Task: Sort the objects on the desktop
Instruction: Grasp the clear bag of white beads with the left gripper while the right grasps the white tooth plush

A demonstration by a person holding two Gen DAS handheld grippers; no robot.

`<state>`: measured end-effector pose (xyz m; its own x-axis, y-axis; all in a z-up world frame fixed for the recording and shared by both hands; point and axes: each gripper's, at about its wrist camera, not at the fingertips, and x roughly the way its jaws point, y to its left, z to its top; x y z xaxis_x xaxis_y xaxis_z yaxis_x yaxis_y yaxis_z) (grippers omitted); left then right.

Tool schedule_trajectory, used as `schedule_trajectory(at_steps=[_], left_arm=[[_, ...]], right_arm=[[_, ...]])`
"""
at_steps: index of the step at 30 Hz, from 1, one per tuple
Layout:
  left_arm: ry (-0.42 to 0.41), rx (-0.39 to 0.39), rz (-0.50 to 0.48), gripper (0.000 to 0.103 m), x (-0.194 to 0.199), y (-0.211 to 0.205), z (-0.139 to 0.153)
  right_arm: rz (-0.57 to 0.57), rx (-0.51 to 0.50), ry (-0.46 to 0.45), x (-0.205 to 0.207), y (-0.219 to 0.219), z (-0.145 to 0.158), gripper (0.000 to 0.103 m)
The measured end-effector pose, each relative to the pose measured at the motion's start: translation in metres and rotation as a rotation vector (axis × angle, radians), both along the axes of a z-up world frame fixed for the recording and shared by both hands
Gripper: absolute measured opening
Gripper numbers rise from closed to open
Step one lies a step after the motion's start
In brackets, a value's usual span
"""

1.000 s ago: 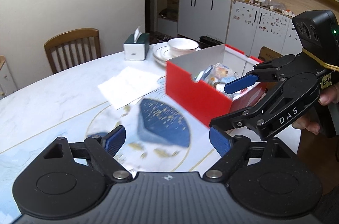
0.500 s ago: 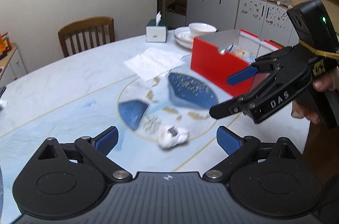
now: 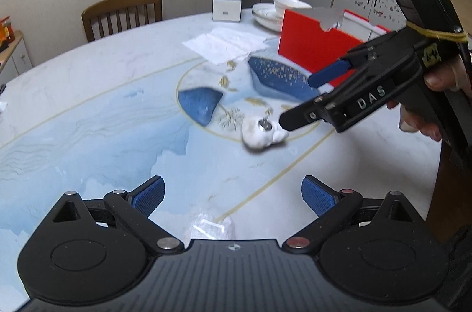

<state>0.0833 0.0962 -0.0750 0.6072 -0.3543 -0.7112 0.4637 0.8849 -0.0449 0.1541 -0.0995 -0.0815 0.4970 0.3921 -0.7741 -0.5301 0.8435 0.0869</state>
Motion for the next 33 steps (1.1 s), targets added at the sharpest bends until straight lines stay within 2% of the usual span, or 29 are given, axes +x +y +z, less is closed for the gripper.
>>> schedule_trajectory(at_steps=[13,23,25,30,33], left_arm=[[0.052,0.043,0.057,0.1,-0.005,0.017,-0.034],[0.053,0.04,0.07,0.098,-0.012,0.021,-0.037],[0.056,0.037,0.067,0.094,-0.012,0.021,-0.038],[0.07,0.053,0.071,0.074,-0.013,0.02,-0.039],[0.074,0.051,0.075,0.065,-0.013,0.021,-0.039]], right_arm=[[0.056,-0.068,0.037,0.014,0.028,-0.028,0.093],[0.078,-0.105,0.05,0.02,0.039,-0.04,0.08],[0.081,-0.11,0.051,0.02,0.04,-0.04,0.077],[0.079,-0.112,0.063,0.022,0.042,-0.043,0.067],[0.078,-0.112,0.062,0.021,0.042,-0.043,0.064]])
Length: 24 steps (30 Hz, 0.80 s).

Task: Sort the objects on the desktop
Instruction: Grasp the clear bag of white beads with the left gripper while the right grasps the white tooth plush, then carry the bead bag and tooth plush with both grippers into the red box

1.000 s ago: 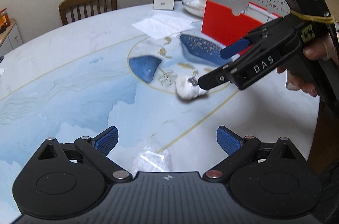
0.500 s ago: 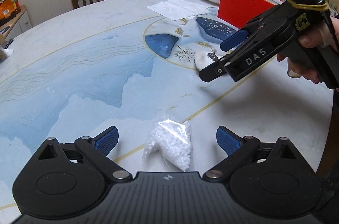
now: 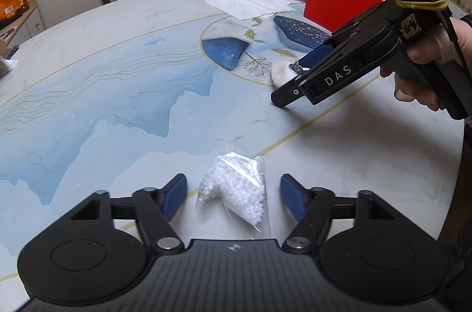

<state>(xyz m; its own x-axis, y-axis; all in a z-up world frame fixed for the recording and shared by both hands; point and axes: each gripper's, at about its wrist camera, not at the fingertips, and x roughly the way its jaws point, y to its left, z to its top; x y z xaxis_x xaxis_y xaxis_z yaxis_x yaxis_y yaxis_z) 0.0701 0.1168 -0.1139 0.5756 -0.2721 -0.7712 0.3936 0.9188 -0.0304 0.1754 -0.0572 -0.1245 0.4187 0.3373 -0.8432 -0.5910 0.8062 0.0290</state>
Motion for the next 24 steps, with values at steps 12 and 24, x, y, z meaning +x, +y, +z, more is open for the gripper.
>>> schedule_trajectory(at_steps=[12,24], left_arm=[[0.017,0.008,0.002,0.041,0.003,-0.005,0.002],[0.012,-0.006,0.025,0.038,0.008,-0.018,0.013]], right_arm=[[-0.017,0.017,0.001,0.0,-0.01,0.003,0.052],[-0.024,0.064,-0.009,-0.008,-0.04,0.023,0.051]])
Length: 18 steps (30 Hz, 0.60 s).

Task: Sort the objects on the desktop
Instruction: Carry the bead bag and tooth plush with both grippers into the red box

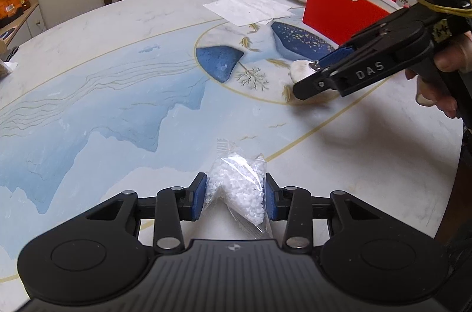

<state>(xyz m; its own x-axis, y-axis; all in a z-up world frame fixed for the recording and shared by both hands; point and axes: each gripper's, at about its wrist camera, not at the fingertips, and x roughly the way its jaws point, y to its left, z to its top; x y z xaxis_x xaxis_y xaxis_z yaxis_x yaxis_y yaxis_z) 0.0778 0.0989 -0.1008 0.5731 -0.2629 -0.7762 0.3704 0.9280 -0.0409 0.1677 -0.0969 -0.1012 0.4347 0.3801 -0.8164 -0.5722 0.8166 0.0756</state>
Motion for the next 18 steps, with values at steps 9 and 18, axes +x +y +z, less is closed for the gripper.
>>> schedule_trajectory(at_steps=[9,18], left_arm=[[-0.023,-0.026,0.037,0.038,0.004,-0.016,0.019],[-0.056,-0.057,0.059,0.038,0.012,-0.042,0.042]], right_arm=[[0.026,0.046,-0.02,-0.007,-0.031,0.027,0.051],[0.021,0.096,-0.056,-0.009,-0.064,0.057,0.051]])
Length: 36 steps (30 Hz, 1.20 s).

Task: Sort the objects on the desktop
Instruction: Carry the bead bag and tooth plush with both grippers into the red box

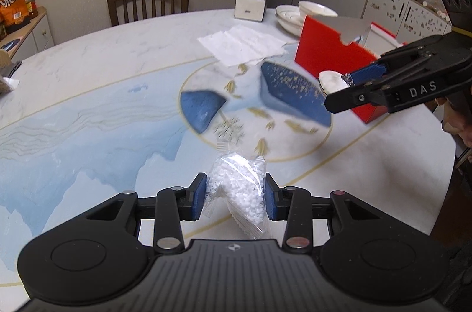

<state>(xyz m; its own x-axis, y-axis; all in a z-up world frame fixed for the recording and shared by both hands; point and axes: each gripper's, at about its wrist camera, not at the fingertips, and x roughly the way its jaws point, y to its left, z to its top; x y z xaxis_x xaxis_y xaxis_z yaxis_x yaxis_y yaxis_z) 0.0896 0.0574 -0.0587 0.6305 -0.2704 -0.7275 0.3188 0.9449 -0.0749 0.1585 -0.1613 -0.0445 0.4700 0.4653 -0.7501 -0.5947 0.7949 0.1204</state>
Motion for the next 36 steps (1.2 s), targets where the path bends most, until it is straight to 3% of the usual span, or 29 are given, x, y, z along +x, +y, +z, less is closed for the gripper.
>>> schedule_trajectory(at_steps=[20,36], left_arm=[[-0.07,-0.022,-0.03,0.038,0.033,-0.079,0.039],[-0.123,-0.014,-0.103,0.038,0.067,-0.157,0.061]], right_arm=[[-0.047,0.071,-0.055,0.017,-0.089,0.036,0.051],[-0.109,0.095,-0.086,0.041,-0.16,0.043,0.051]])
